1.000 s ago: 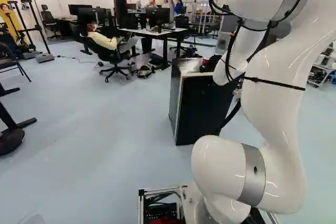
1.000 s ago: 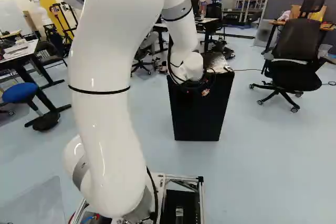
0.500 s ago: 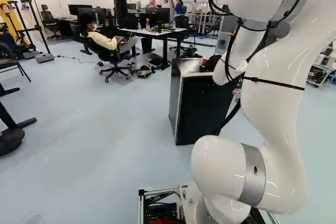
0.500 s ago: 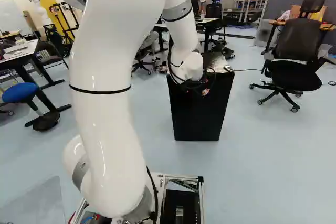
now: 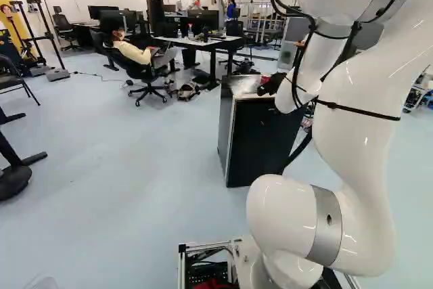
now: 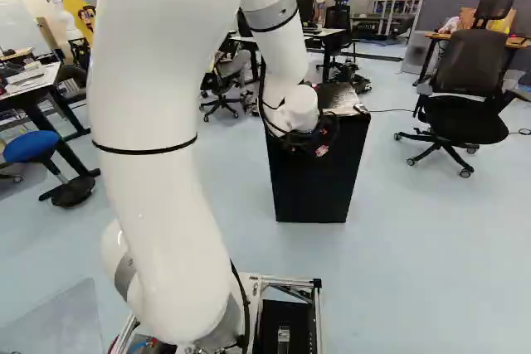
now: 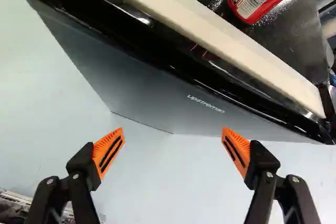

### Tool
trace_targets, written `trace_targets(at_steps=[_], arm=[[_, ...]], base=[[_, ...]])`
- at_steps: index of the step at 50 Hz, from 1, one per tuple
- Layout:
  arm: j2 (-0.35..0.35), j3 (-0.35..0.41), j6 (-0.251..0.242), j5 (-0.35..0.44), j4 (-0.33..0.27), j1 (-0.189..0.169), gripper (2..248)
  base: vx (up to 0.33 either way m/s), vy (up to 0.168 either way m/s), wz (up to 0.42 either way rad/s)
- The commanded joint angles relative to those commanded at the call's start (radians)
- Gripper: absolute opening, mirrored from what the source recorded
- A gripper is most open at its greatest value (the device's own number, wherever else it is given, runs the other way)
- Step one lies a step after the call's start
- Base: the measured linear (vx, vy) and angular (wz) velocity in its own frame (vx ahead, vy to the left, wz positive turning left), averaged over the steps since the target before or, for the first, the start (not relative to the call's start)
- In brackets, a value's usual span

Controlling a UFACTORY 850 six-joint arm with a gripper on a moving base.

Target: Grab a drink from the fridge

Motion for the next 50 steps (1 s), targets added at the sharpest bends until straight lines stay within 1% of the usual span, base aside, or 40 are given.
trace_targets(at_steps=[11,23,32,50], arm=[[0.050,0.062,0.000,0.019,0.021,-0.003,247],[0.096,0.118,0.000,0.066,0.073,0.010,247],[0.122,0.148,0.000,0.124,0.135,0.028,247],[0.159,0.189,0.000,0.269,0.284,0.066,247]], base=[[0.000,0.000,0.000],[0.000,0.000,0.000],[0.000,0.000,0.000],[0.000,0.000,0.000]])
